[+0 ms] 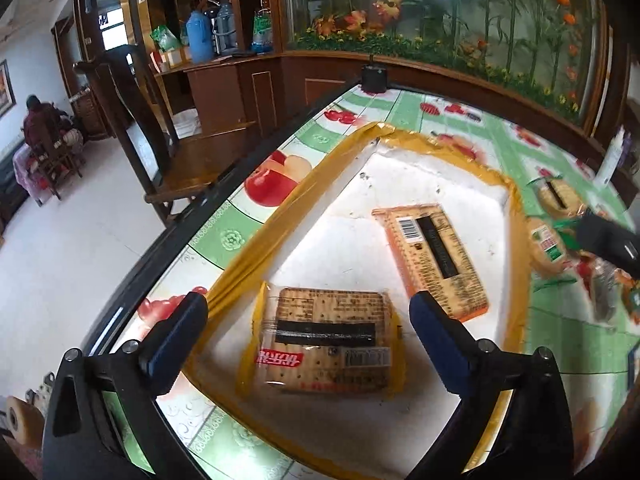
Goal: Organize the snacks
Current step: 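Open the left tool to drop the black-band pack into the tray, then withdraw both tools, then grasp the round green-label cracker pack with the left tool while the right tool grasps the clear bag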
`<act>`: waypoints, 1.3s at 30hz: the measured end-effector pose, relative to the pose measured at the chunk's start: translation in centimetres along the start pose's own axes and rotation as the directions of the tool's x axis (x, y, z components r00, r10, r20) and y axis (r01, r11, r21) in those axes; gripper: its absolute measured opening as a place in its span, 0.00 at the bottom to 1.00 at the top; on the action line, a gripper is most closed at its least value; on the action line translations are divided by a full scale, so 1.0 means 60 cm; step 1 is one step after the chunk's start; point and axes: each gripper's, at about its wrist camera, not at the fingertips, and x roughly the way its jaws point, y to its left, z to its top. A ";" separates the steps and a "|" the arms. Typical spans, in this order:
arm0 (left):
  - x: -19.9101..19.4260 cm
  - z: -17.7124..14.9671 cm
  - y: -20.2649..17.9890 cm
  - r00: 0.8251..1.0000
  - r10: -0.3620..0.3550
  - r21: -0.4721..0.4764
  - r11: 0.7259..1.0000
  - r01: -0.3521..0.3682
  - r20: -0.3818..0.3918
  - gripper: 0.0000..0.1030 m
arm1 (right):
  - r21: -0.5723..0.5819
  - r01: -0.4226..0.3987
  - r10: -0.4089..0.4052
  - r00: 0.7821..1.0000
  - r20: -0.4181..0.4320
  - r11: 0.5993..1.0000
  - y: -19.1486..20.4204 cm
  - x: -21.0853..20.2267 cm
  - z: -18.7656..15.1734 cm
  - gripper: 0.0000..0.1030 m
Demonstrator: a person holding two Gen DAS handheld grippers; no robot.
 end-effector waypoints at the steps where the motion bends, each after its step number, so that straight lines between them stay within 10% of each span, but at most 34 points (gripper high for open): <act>1: -0.004 -0.001 0.001 1.000 -0.002 -0.007 1.000 0.002 0.009 0.99 | 0.002 0.002 -0.002 1.000 0.013 1.000 -0.006 -0.020 -0.008 0.72; 9: -0.072 -0.003 -0.044 0.989 -0.049 0.041 0.998 0.044 0.137 0.99 | 0.057 0.153 -0.159 0.982 0.104 0.987 -0.094 -0.176 -0.103 0.80; 19: -0.100 -0.014 -0.158 0.975 -0.185 0.158 0.973 0.165 0.122 0.99 | 0.232 0.353 -0.379 0.922 0.078 0.907 -0.231 -0.291 -0.197 0.84; 39: -0.074 -0.028 -0.286 0.956 -0.294 0.254 0.923 0.288 -0.013 0.98 | 0.240 0.367 -0.389 0.920 0.051 0.899 -0.257 -0.295 -0.217 0.85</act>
